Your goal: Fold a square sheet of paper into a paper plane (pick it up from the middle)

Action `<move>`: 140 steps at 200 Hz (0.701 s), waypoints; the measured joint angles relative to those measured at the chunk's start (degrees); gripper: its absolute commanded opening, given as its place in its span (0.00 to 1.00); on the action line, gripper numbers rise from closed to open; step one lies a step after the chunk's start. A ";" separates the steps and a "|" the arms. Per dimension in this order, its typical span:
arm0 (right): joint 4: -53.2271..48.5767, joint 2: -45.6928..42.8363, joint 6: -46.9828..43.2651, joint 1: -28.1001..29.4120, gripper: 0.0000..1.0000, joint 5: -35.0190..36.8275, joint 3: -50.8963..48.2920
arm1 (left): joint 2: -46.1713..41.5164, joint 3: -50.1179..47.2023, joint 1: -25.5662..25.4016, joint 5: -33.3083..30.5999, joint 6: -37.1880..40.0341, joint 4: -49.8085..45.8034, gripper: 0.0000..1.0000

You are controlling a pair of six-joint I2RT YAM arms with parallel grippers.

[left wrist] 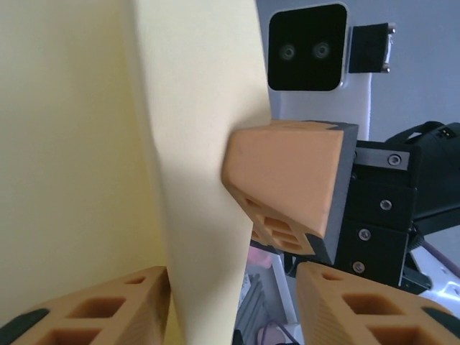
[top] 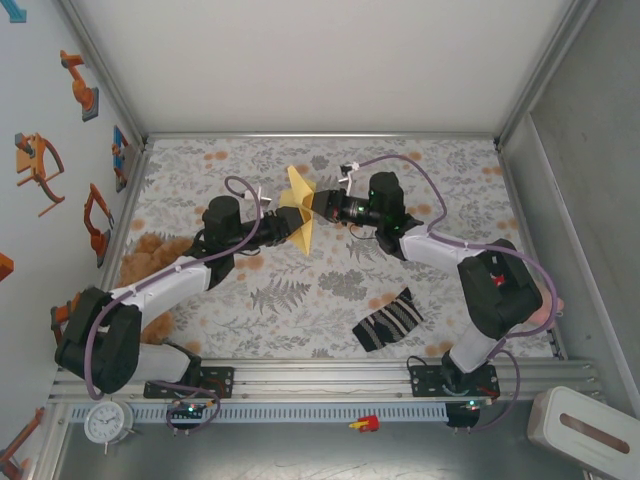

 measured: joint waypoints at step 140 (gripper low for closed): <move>3.54 -0.61 3.63 -1.53 0.16 -0.92 -2.23 | 2.32 -0.72 0.02 1.70 -2.80 5.55 0.21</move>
